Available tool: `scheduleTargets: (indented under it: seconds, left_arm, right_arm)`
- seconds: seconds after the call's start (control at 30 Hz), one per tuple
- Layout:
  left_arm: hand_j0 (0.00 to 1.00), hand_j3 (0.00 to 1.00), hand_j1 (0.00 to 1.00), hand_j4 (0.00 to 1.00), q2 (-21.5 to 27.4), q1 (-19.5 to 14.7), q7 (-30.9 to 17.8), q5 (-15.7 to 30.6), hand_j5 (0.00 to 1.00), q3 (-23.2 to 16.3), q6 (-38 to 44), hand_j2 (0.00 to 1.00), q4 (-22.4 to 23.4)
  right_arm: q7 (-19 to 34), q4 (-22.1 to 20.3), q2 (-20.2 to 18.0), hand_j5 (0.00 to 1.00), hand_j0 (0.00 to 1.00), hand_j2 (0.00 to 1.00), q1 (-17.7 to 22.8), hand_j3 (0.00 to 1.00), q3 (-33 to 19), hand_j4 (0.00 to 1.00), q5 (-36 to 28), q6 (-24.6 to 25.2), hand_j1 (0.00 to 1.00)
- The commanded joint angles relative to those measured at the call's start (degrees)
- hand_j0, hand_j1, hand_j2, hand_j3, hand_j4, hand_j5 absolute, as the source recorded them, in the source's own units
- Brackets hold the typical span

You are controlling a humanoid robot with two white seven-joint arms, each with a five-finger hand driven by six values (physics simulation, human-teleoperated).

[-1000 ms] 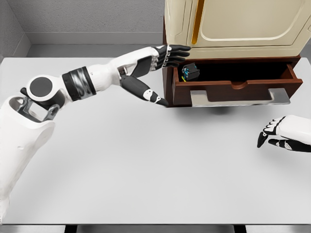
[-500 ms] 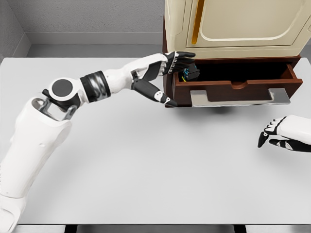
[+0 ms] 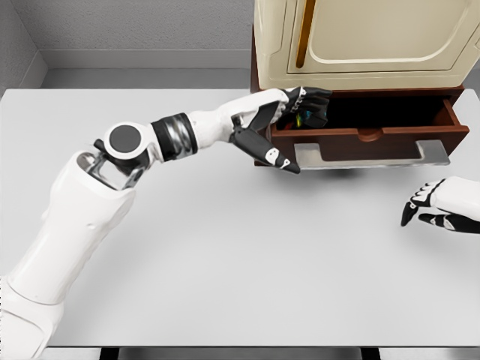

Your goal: Put the switch into the drawer with left arm, and close the drawer with right arm

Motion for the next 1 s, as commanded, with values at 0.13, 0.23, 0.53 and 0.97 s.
scheduleTargets:
  seconds: [0.13,0.23,0.53,0.97]
  left_arm:
    - [1.0,1.0,1.0,1.0,-2.17,-0.18,-0.04,-2.12,1.0,-0.29,0.05,1.0,-5.39]
    - [1.0,1.0,1.0,1.0,-0.5,0.44,-0.04,-2.39,1.0,0.32,0.05,1.0,-9.87]
    - [1.0,1.0,1.0,1.0,29.12,12.99,-0.04,-3.17,1.0,9.97,-51.47,1.0,-12.16]
    - [1.0,1.0,1.0,1.0,26.75,30.58,-0.04,-28.05,1.0,33.19,-51.47,1.0,10.52]
  right_arm:
    - [-0.02,0.44,-0.15,0.49,0.49,0.49,0.0,0.49,-0.01,0.49,-0.39,0.12,0.49]
    - [-0.02,0.36,-0.15,0.49,0.49,0.49,0.09,0.49,-0.01,0.49,-0.47,0.12,0.49]
    - [-0.02,-0.52,-0.76,0.45,0.45,0.45,0.0,0.45,-1.68,0.45,-1.0,0.12,0.45]
    - [0.51,-4.74,0.29,0.45,0.45,0.45,-0.62,0.45,-2.82,0.45,-0.74,0.12,0.45]
